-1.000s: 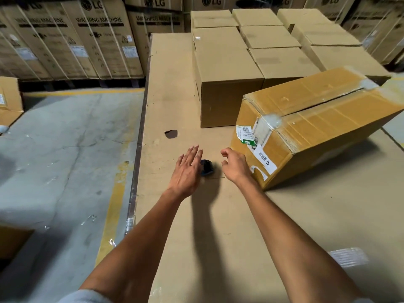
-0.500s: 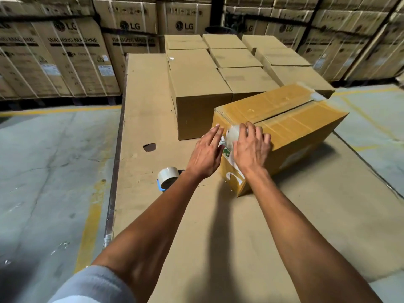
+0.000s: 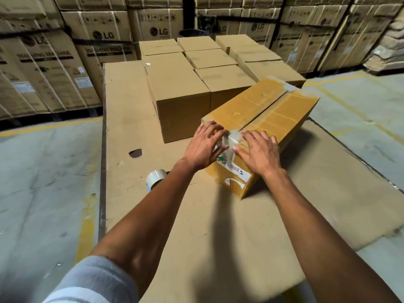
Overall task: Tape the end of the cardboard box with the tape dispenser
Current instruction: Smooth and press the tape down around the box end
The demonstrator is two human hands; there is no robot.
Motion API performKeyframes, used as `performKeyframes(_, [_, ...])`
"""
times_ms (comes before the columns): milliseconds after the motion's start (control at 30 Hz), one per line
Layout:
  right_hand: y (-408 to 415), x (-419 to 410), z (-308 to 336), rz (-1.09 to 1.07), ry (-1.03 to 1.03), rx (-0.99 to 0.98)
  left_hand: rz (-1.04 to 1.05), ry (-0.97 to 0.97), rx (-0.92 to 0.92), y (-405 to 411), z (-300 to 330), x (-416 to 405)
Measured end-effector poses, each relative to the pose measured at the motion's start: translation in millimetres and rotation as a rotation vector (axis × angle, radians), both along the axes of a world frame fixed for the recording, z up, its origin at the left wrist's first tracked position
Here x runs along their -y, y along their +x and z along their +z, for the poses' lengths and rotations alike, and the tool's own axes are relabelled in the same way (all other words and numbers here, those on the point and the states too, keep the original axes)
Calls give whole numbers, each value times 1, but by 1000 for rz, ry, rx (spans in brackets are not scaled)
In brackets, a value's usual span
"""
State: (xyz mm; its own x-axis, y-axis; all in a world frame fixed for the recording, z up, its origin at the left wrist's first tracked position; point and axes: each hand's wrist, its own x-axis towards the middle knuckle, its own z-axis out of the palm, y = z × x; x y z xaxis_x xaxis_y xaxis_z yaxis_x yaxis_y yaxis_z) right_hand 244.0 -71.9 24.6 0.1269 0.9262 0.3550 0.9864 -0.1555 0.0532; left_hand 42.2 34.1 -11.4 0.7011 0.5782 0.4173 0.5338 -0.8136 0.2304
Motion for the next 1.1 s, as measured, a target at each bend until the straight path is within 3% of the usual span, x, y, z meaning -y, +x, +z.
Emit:
performKeyframes(133, [-15, -3, 6, -82, 73, -76, 71, -1, 59, 13, 8, 1])
performKeyframes(667, [-21, -5, -10, -92, 64, 141, 90, 64, -50, 6, 0, -32])
performKeyframes(1100, [-24, -4, -3, -126, 70, 60, 113, 152, -65, 8, -6, -29])
